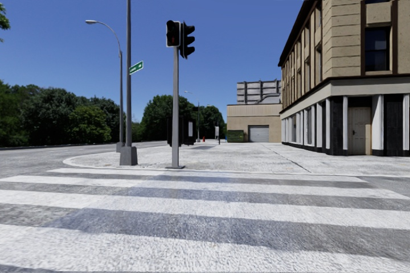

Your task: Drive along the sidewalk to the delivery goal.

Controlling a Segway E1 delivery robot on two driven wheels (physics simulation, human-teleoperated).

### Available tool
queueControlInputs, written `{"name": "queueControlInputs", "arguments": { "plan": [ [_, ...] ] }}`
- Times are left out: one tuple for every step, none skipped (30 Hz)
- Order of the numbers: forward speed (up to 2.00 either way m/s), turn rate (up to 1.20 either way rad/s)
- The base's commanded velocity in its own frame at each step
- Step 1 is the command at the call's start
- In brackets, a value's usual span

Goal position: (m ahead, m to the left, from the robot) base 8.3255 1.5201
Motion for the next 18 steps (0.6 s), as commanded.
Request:
{"name": "queueControlInputs", "arguments": {
  "plan": [
    [1.99, -0.31],
    [1.99, -0.31],
    [1.99, -0.31],
    [1.99, -0.31],
    [1.99, -0.31],
    [1.99, -0.31],
    [1.99, -0.20],
    [1.99, 0.00],
    [1.99, 0.00],
    [1.99, 0.00],
    [1.95, 0.00],
    [1.93, 0.00],
    [1.93, 0.00],
    [1.92, 0.00],
    [1.92, 0.00],
    [1.92, 0.00],
    [1.92, 0.00],
    [1.92, 0.00]
  ]
}}
